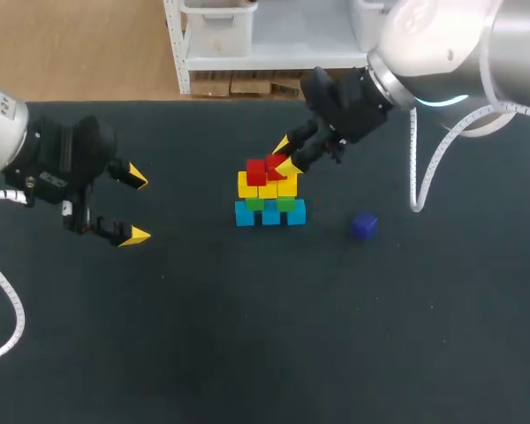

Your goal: Place the blue cubes, place green cubes on the blue cubes, place the yellow cubes on the green cubes, then place the red cubes on the yellow cubes, and place purple cube on the red cubes.

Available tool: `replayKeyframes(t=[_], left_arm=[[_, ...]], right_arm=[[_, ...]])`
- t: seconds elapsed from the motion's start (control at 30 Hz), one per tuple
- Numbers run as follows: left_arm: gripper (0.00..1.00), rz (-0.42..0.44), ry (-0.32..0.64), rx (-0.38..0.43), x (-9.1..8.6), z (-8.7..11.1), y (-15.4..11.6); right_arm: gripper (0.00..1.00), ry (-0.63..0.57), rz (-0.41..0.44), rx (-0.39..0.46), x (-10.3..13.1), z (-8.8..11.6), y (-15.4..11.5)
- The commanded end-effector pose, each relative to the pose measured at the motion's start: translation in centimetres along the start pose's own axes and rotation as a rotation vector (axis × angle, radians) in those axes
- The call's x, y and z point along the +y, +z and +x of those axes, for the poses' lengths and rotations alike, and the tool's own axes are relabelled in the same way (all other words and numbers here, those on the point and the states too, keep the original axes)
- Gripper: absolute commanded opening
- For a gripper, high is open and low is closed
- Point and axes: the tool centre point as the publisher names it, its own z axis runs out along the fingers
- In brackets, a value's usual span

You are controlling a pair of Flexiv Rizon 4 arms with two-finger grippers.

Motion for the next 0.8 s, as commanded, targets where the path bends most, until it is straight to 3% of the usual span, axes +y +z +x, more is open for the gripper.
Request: replayKeyframes(t=[0.03, 0.6, 0.7, 0.77, 0.8], left_arm=[[1.00, -0.002, 0.003, -0.009, -0.10, 0.26, -0.02], [1.00, -0.002, 0.003, -0.009, -0.10, 0.26, -0.02], [1.00, -0.002, 0.003, -0.009, -0.10, 0.26, -0.02], [1.00, -0.002, 0.003, -0.009, -0.10, 0.26, -0.02], [1.00, -0.002, 0.003, -0.009, -0.10, 0.26, -0.02]], right_arm=[[0.00, 0.001, -0.001, 0.002, -0.03, -0.01, 0.04], [0.02, 0.010, -0.001, 0.002, 0.11, 0.28, 0.11], [0.18, 0.012, -0.001, 0.003, 0.12, 0.28, 0.11], [0.37, 0.014, 0.000, 0.005, 0.12, 0.28, 0.12], [0.42, 0.014, 0.000, 0.006, 0.11, 0.29, 0.13]])
